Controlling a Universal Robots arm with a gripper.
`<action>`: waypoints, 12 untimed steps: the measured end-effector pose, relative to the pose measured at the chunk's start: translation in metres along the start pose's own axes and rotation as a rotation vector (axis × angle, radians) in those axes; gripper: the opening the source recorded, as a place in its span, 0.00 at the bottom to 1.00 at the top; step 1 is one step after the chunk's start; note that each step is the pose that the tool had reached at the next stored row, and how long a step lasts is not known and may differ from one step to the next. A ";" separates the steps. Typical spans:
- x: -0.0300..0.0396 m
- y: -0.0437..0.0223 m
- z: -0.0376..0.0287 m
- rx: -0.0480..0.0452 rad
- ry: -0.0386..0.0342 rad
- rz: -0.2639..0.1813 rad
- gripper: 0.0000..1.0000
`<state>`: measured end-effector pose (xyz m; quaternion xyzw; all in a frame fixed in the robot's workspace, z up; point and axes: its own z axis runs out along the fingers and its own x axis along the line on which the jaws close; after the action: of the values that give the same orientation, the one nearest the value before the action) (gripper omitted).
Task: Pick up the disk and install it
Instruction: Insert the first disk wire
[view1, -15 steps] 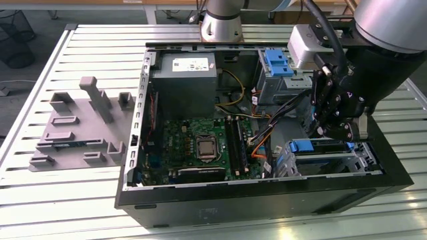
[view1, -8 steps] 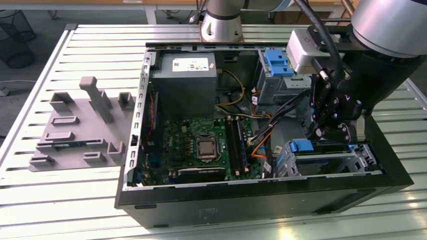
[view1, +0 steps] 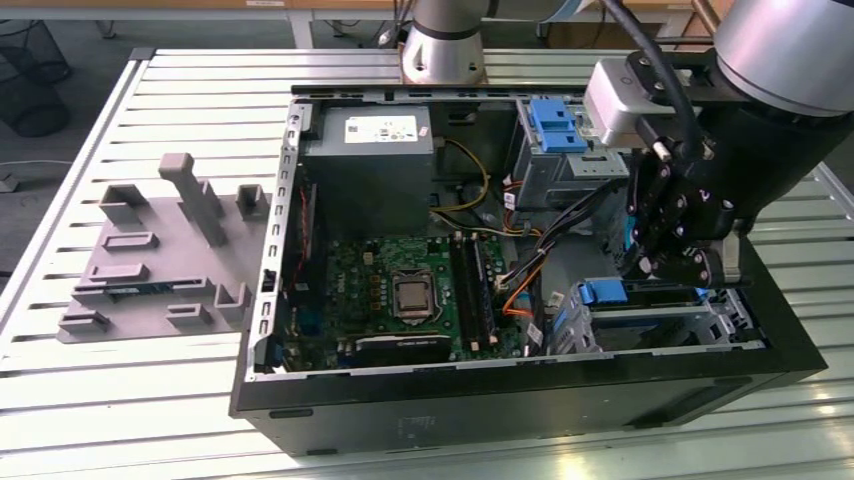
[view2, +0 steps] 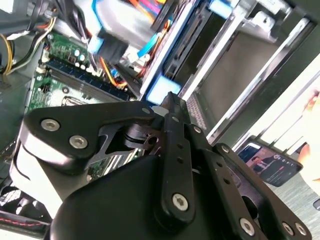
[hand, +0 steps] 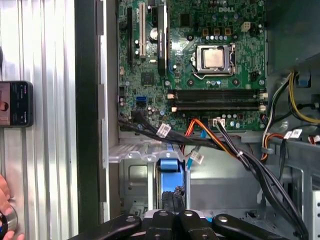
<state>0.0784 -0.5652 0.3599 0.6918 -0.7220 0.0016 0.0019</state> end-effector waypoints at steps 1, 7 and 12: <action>-0.0002 -0.0033 0.0001 0.0000 0.0000 0.000 0.11; -0.0040 -0.0139 0.0010 0.0000 0.0001 0.000 0.11; -0.0087 -0.0138 0.0011 0.0000 0.0001 0.000 0.11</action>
<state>0.0925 -0.5571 0.3588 0.6919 -0.7220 0.0016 0.0020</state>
